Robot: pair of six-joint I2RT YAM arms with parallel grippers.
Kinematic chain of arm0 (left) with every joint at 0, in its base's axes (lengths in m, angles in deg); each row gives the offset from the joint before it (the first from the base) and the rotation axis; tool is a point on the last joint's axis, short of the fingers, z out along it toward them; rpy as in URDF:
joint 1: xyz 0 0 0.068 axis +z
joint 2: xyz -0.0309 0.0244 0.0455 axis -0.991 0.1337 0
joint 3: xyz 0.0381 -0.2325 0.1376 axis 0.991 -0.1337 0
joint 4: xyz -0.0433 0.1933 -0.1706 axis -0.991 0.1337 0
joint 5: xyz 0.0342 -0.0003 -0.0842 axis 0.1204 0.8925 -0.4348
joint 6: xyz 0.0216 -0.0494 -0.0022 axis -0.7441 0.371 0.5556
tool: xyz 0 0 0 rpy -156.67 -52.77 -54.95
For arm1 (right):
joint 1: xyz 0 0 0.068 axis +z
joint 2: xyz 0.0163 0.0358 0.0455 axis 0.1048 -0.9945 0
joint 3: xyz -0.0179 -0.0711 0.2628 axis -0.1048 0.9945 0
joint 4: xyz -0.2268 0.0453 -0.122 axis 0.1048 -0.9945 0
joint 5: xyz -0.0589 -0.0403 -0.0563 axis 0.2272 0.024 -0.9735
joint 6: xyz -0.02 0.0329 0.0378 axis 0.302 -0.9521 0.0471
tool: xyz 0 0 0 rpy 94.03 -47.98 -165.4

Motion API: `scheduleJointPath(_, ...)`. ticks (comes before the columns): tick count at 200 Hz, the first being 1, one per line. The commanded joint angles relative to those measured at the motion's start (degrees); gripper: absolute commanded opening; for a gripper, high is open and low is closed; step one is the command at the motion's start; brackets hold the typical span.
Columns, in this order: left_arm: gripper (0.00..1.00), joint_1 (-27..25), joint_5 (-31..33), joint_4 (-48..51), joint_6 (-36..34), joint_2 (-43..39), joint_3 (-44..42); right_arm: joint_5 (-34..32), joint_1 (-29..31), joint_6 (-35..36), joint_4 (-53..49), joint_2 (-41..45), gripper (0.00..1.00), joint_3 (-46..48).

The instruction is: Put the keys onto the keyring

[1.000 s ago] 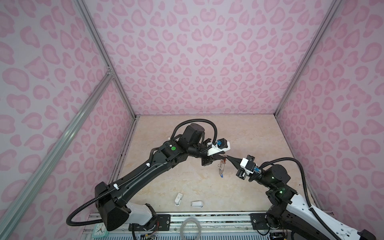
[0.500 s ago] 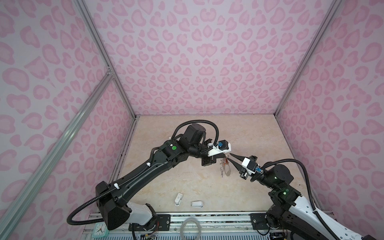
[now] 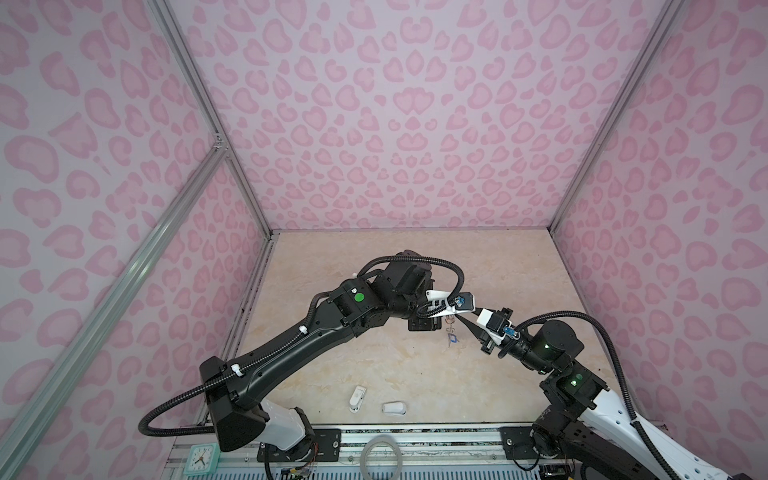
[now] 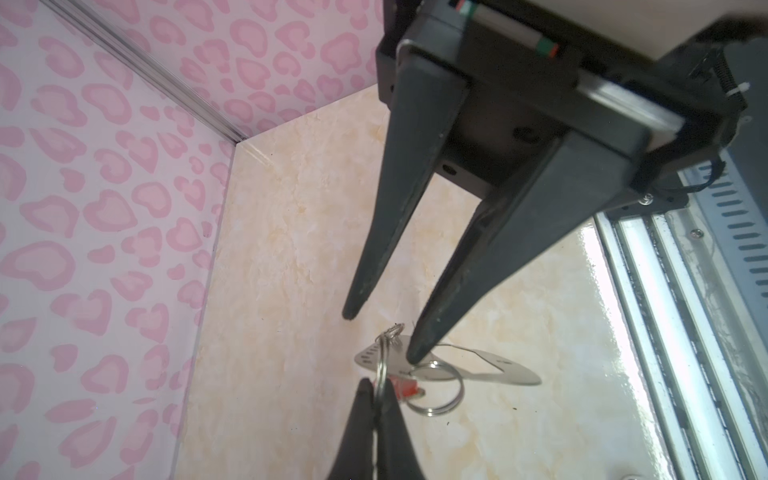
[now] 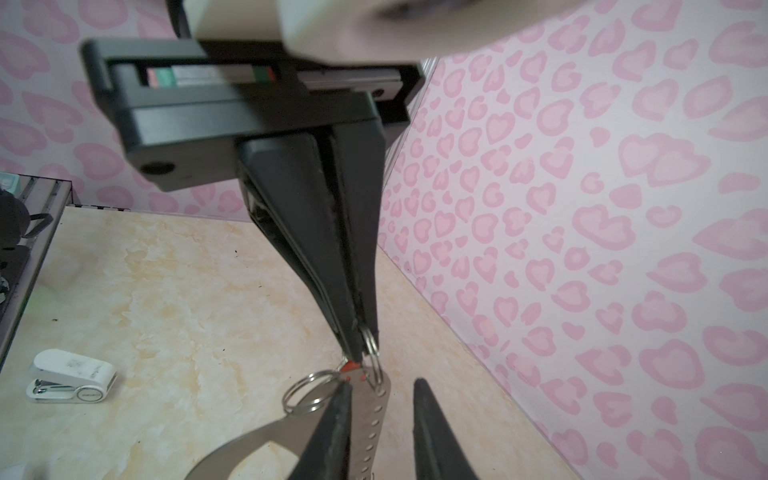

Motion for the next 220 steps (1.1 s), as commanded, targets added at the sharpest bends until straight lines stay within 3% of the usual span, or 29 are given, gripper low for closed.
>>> scheduleJointPath(1, 0.03, -0.4, 2.5, 1.2, -1.8, 0.4, 1.3, 0.9, 0.1, -0.3, 1.2, -0.6, 0.25, -0.2)
scheduleJointPath(98, 0.03, -1.1, 1.9, 1.5, -2.4, 0.7, 1.8, 1.5, 0.0, -1.1, 5.7, -2.4, 0.17, 0.4)
scheduleJointPath(183, 0.03, -1.1, -0.3, -0.5, -1.2, -0.1, 0.8, 1.3, 0.0, -0.4, 5.0, -2.5, 0.00, 1.1)
scheduleJointPath(220, 0.18, -0.2, -0.2, -2.9, 0.5, -0.8, -0.9, 1.3, -0.2, -0.6, 5.7, -1.7, 0.00, 1.9)
